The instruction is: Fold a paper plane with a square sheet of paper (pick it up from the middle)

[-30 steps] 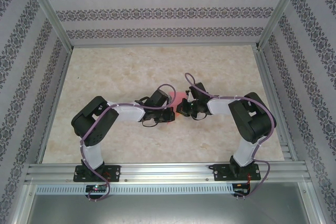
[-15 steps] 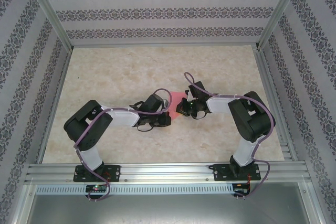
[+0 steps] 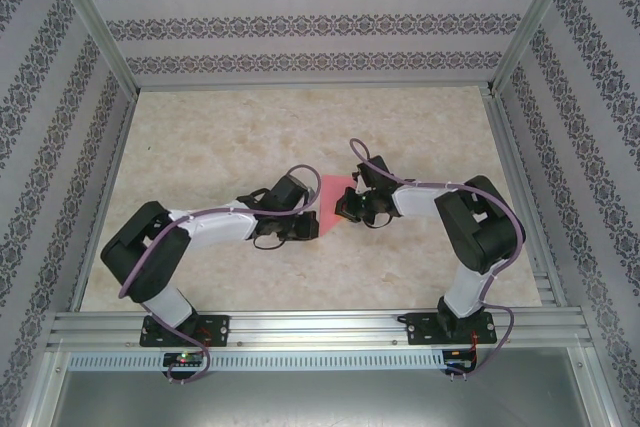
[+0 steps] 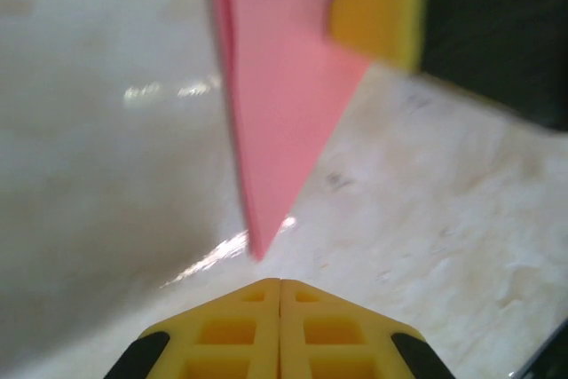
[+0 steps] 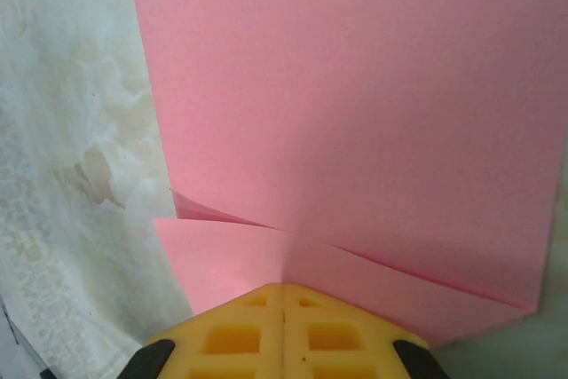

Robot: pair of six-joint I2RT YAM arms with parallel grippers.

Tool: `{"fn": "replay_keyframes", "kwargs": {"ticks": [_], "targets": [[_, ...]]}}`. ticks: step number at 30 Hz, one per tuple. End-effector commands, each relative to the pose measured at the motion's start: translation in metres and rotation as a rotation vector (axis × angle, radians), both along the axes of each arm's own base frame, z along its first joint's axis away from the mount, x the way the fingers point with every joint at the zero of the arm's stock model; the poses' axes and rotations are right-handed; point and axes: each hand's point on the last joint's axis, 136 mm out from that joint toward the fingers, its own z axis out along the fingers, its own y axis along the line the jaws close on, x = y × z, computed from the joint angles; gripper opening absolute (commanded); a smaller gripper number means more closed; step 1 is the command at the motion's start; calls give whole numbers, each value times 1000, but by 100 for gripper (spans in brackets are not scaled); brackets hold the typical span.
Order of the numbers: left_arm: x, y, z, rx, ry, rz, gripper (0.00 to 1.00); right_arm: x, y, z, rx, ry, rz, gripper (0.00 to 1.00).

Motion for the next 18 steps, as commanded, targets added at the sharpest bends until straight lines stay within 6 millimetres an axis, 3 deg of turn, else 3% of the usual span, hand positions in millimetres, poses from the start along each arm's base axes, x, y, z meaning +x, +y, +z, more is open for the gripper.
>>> {"fn": "replay_keyframes", "kwargs": {"ticks": [1, 4, 9, 13, 18], "targets": [[21, -8, 29, -48, -110, 26, 10, -32, -10, -18, -49, 106, -50, 0], [26, -14, 25, -68, -108, 35, 11, -25, -12, 6, -10, 40, -77, 0], [37, -31, 20, -104, -105, 34, 10, -2, -33, 45, 13, -90, -156, 15], [46, -39, 15, -102, -108, 41, 9, 2, -53, 47, -5, -106, -190, 31], [58, -32, -1, -22, -107, 101, 7, 5, -65, 39, -14, -91, -207, 40]]}}
